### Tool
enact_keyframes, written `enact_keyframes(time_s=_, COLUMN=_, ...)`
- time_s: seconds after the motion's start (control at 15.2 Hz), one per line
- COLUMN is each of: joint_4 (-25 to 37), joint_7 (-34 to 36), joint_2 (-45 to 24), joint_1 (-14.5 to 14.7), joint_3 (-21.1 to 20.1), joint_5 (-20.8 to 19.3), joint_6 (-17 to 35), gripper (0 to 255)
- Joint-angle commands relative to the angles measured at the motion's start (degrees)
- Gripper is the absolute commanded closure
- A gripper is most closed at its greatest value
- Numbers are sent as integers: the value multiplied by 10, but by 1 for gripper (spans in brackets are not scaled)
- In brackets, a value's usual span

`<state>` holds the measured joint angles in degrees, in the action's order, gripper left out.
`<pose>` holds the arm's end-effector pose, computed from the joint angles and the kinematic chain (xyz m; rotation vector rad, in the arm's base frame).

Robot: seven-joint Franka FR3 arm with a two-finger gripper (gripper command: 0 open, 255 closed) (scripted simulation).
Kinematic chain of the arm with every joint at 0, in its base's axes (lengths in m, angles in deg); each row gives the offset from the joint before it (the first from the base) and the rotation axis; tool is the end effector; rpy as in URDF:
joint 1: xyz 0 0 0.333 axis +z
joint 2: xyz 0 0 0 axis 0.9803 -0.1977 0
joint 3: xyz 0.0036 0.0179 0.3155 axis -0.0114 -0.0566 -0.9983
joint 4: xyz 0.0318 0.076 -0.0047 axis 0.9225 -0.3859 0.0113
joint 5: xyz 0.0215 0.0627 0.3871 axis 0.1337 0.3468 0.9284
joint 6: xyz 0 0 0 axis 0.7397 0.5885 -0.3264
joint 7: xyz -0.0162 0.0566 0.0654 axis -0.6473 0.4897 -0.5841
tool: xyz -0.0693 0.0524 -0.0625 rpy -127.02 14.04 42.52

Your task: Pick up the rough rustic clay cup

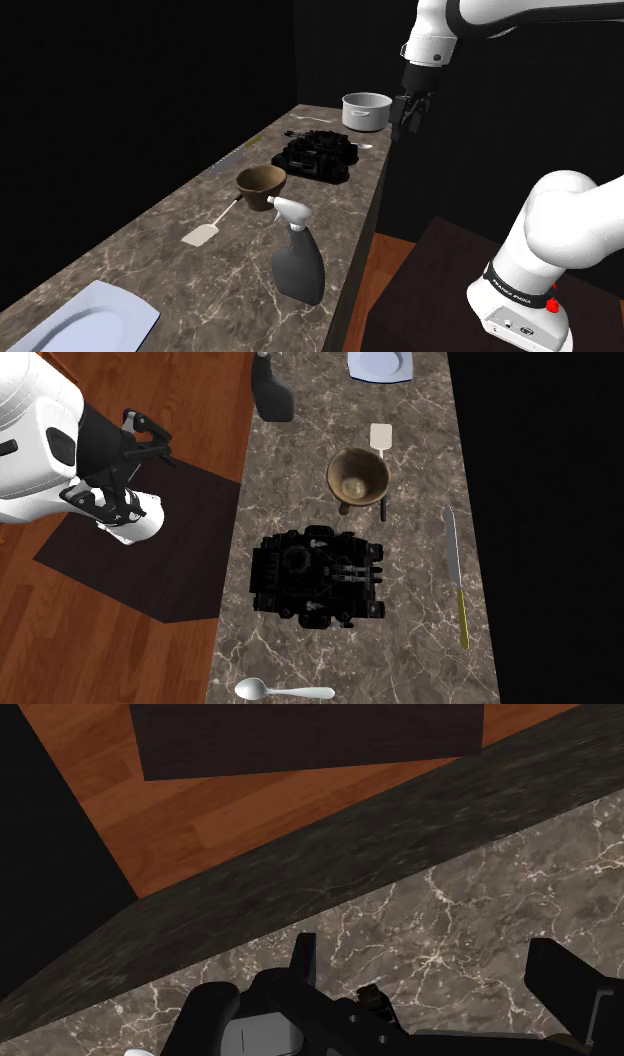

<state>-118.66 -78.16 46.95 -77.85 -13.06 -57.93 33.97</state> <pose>0.3230 0.0253 0.5748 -3.0657 0.1057 -0.0747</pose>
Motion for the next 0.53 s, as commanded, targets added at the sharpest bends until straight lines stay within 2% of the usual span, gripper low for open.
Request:
enact_keyframes(time_s=0.0, joint_4=0, joint_7=0, joint_2=0, joint_1=0, joint_3=0, joint_5=0, joint_6=0, gripper=0)
enact_keyframes(time_s=0.46, joint_4=28, joint_7=15, joint_2=-118, joint_1=14, joint_3=-43, joint_5=2, joint_6=128, gripper=0)
